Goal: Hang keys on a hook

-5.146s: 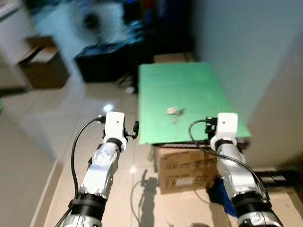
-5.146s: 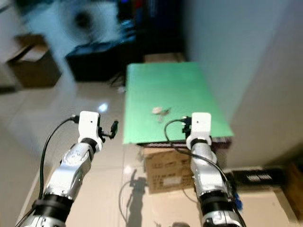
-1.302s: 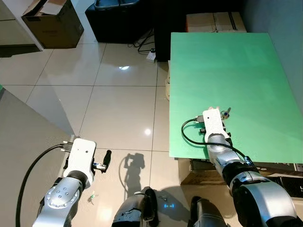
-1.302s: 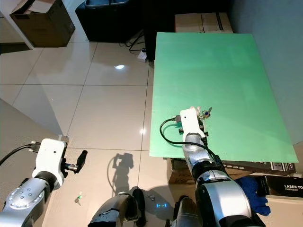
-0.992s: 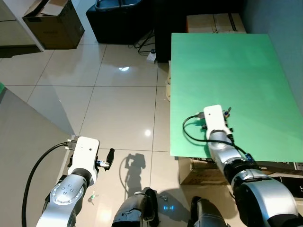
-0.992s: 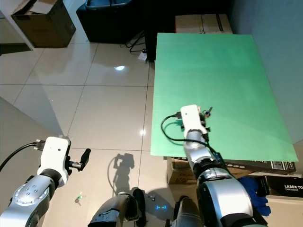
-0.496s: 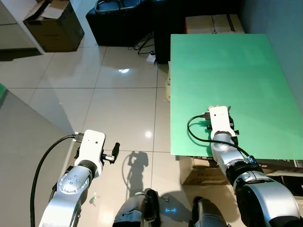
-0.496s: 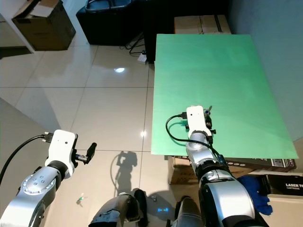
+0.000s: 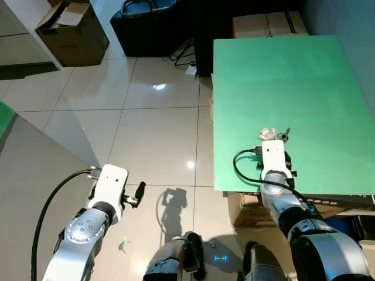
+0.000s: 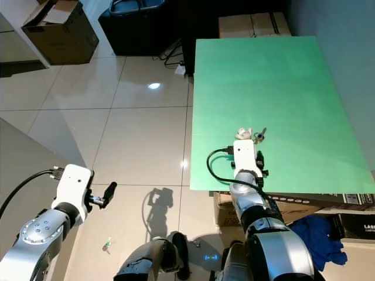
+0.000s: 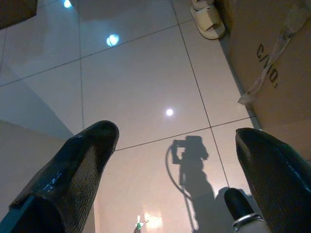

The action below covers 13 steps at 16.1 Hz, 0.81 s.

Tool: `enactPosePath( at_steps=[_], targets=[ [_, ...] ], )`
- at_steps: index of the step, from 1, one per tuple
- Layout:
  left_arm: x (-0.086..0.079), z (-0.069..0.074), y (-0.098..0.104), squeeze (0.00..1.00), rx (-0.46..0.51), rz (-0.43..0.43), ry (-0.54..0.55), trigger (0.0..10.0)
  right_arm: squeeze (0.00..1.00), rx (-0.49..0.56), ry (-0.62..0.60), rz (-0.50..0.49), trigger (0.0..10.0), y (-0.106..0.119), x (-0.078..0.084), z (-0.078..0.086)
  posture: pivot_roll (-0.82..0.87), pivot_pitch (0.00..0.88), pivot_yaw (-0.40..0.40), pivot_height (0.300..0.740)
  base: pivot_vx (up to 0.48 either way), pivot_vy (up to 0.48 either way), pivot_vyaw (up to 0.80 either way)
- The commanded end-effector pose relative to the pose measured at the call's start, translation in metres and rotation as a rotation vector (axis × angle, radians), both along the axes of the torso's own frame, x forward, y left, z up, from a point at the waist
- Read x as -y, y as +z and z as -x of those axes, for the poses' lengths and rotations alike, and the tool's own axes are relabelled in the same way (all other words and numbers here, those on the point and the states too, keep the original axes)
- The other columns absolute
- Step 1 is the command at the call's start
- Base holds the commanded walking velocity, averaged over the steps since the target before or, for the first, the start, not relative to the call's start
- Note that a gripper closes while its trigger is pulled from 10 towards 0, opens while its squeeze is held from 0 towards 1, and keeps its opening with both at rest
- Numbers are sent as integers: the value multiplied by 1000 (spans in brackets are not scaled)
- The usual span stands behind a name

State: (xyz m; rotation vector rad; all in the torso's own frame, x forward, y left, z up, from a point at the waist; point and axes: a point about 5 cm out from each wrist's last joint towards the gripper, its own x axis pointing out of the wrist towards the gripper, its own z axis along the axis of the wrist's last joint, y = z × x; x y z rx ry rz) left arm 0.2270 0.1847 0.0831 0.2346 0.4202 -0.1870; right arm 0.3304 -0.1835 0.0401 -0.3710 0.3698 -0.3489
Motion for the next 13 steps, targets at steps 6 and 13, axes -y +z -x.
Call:
enactPosePath(
  at_steps=[6,13],
  targets=[
    [-5,4,-1,0,-12,-21,5,10000,0,-48,-13,-34,0,-13,-3,9,-6,235,189,723,0,0,0],
    [3,-4,-4,0,-4,-3,6,10000,0,-9,37,-32,0,-3,-12,0,-47,216,173,723,0,0,0]
  ],
)
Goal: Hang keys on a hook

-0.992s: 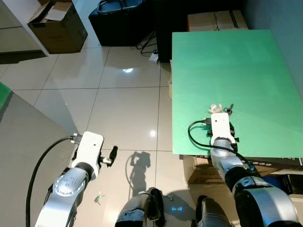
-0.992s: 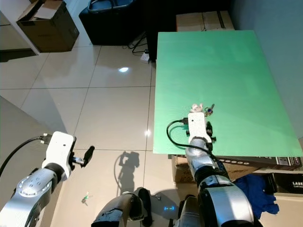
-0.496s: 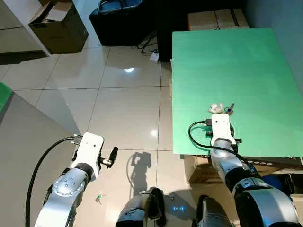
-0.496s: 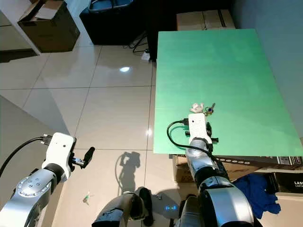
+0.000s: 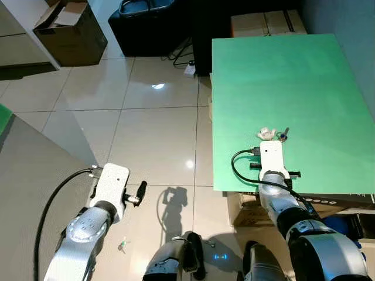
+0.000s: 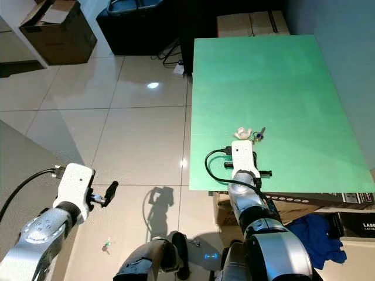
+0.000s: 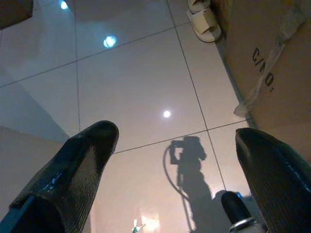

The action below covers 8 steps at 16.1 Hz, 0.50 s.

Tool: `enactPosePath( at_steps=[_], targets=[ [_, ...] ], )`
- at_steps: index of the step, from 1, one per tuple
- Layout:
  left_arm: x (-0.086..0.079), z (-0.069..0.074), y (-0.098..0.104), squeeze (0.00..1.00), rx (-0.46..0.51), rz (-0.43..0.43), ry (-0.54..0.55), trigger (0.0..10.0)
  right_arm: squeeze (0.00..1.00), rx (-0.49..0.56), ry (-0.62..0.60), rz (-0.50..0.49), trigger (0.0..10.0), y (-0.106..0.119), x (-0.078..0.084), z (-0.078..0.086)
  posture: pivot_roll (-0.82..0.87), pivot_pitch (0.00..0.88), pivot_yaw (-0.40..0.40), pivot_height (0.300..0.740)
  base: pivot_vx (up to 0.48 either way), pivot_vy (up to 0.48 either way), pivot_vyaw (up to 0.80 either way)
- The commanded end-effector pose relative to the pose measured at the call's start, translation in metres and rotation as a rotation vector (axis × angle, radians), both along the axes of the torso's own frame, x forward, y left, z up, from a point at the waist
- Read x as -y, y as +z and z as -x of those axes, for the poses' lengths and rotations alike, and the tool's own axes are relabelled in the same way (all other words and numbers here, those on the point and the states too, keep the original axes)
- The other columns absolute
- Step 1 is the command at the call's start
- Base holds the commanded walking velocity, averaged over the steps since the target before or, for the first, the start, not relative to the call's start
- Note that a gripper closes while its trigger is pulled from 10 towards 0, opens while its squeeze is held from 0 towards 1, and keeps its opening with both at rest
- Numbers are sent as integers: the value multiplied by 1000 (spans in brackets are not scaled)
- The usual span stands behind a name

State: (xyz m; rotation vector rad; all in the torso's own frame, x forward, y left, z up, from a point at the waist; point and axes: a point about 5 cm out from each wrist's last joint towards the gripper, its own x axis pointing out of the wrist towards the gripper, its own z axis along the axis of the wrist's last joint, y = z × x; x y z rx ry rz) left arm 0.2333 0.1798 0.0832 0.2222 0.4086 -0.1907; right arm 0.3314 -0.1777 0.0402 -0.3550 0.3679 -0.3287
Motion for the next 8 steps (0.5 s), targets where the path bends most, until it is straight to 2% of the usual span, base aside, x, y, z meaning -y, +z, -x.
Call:
enactPosePath(
  at_steps=[1,2,6,8],
  targets=[
    [0,-1,-4,0,-9,-14,5,10000,0,1,30,-13,0,0,-7,-1,-49,213,174,723,0,0,0],
    [6,-10,-4,0,9,-1,-5,10000,0,35,56,-17,0,8,-12,-7,-77,174,173,723,0,0,0],
    [20,-28,-4,0,39,26,-23,10000,0,116,104,-20,0,29,-16,-21,-119,126,165,723,0,0,0],
    [31,-39,-4,0,63,53,-25,10000,0,162,171,-26,0,42,-20,-28,-152,66,147,723,0,0,0]
  ],
)
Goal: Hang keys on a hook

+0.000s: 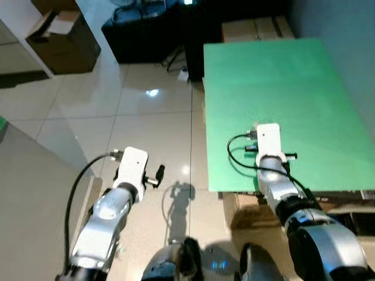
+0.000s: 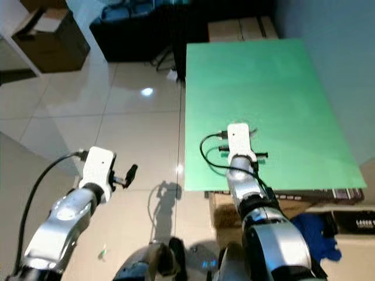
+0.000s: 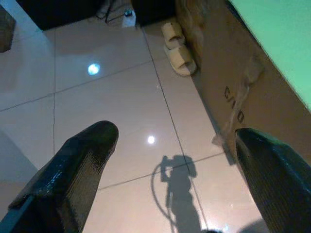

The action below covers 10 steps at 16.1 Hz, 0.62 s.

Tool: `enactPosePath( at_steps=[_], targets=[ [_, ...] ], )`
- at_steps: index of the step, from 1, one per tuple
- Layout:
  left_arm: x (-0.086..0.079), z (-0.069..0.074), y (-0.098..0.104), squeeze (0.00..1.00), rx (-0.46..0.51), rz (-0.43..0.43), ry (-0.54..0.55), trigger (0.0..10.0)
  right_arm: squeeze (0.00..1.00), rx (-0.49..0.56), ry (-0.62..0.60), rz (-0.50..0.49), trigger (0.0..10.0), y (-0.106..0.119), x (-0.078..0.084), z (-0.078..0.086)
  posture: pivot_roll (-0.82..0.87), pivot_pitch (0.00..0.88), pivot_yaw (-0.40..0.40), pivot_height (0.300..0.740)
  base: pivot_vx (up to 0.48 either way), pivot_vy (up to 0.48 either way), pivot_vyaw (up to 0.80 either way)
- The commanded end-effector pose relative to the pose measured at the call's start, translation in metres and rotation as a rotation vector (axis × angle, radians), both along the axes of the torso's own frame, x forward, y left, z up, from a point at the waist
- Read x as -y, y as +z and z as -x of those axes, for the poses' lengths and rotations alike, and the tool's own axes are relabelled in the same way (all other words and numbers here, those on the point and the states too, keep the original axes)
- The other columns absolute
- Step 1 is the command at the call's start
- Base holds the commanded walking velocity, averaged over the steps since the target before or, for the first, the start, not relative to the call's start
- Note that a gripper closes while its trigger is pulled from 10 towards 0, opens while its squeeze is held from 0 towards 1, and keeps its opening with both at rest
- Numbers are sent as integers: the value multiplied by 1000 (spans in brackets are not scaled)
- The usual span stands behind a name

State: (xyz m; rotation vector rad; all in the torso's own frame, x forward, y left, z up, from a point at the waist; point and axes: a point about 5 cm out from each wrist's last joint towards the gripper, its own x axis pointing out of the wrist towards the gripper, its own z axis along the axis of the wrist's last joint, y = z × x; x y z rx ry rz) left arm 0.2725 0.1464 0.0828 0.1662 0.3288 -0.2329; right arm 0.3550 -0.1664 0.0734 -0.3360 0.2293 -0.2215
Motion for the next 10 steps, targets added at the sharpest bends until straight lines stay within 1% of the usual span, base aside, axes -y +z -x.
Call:
enactPosePath(
  at_steps=[1,2,3,4,5,6,8,10],
  targets=[
    [3,-5,-5,0,1,-6,10,10000,0,45,111,-4,0,13,-12,-8,-164,52,139,723,0,0,0],
    [4,-8,-9,0,0,-2,12,10000,0,40,142,-7,0,13,-13,-8,-174,28,127,723,0,0,0],
    [1,-11,-15,0,2,-5,23,10000,0,42,154,-18,0,14,-12,-8,-178,6,119,723,0,0,0],
    [-1,-12,-18,0,-1,-2,39,10000,0,47,156,-28,0,15,-11,-8,-181,0,111,723,0,0,0],
    [-5,-17,-21,0,3,8,75,10000,0,68,196,-56,0,19,-10,-9,-178,0,96,723,0,0,0],
    [-4,-20,-21,0,13,14,91,10000,0,87,238,-69,0,24,-10,-9,-175,0,85,723,0,0,0],
    [-4,-25,-19,0,41,26,113,10000,0,95,298,-85,0,30,-9,-9,-168,0,64,723,0,0,0],
    [-9,-28,-17,0,56,37,152,10000,0,118,341,-132,0,37,-12,-6,-156,0,51,723,0,0,0]
  ],
)
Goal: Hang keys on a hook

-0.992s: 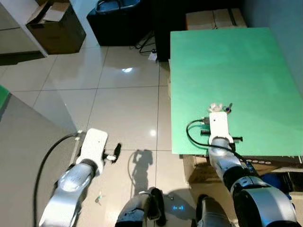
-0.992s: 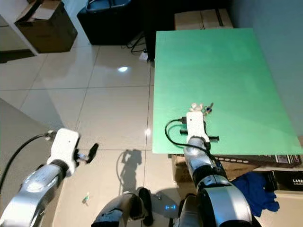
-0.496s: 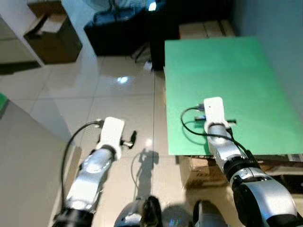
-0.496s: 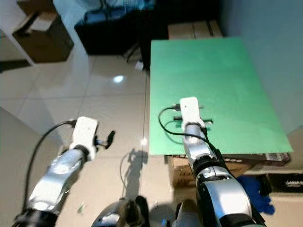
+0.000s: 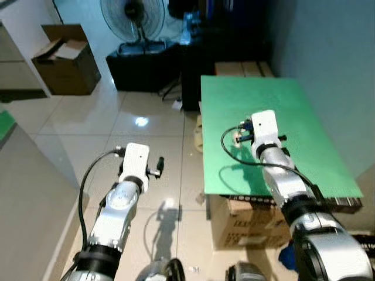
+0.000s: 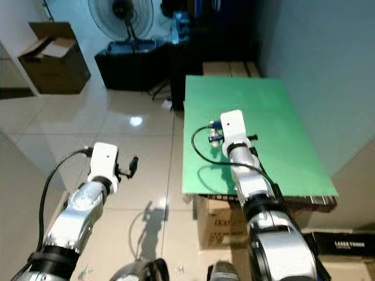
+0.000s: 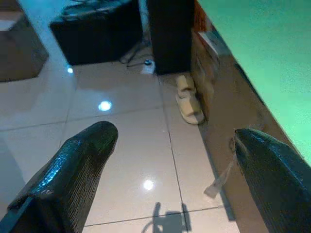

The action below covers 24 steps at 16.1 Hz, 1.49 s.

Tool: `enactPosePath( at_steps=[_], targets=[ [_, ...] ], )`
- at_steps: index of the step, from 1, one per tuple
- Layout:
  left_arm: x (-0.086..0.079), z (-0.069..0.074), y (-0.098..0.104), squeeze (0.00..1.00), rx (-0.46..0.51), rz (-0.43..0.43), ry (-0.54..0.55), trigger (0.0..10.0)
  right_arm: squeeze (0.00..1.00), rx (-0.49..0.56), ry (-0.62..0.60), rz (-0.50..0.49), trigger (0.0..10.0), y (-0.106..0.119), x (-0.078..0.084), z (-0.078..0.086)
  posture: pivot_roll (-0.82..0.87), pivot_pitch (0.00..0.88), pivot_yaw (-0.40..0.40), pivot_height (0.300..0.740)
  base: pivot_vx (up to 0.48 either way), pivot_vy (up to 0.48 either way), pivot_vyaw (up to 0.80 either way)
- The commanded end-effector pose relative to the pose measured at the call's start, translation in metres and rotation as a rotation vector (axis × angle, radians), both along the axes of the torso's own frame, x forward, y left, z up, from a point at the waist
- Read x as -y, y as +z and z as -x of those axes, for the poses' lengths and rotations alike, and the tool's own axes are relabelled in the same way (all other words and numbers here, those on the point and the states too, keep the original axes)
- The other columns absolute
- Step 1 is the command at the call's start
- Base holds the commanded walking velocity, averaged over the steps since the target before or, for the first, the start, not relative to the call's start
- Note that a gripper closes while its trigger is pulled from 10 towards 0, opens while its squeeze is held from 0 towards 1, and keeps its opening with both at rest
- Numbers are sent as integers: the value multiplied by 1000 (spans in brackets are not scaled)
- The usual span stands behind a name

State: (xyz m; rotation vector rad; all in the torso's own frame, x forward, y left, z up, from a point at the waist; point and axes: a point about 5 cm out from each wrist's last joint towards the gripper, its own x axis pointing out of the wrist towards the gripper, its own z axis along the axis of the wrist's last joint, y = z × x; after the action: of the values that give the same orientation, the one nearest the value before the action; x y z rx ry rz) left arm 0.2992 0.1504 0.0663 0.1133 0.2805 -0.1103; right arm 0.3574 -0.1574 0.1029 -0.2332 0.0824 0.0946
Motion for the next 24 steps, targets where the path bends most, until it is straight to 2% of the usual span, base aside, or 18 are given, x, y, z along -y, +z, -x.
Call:
enactPosePath(
  at_steps=[1,3,4,5,6,9,11,17,21,24],
  targets=[
    [-6,-1,1,0,12,16,34,10000,0,9,34,-27,0,6,-5,1,-149,0,47,723,0,0,0],
    [-9,1,3,0,28,62,73,10000,0,8,51,-38,0,-2,-8,14,-132,0,45,723,0,0,0],
    [-11,4,3,0,22,106,108,10000,0,-37,34,-67,0,-22,-10,28,-123,0,53,723,0,0,0],
    [-10,4,2,0,23,105,107,10000,0,-48,35,-61,0,-29,-12,33,-119,0,53,723,0,0,0],
    [-10,5,2,0,35,140,114,10000,0,-53,29,-59,0,-31,-16,35,-118,0,60,723,0,0,0],
    [-9,2,4,0,43,172,124,10000,0,-66,37,-37,0,-33,-21,36,-118,0,62,723,0,0,0],
    [-7,-4,6,0,38,188,139,10000,0,-117,-2,-78,0,-38,-15,35,-124,0,60,723,0,0,0],
    [-6,-7,6,0,38,171,146,10000,0,-119,-11,-42,0,-39,-16,35,-130,0,58,723,0,0,0],
    [-1,-8,4,0,27,159,137,10000,0,-84,-10,-41,0,-35,-18,34,-135,0,61,723,0,0,0],
    [3,-9,4,0,31,154,128,10000,0,-82,-11,-52,0,-33,-18,32,-140,0,62,723,0,0,800]
  ],
)
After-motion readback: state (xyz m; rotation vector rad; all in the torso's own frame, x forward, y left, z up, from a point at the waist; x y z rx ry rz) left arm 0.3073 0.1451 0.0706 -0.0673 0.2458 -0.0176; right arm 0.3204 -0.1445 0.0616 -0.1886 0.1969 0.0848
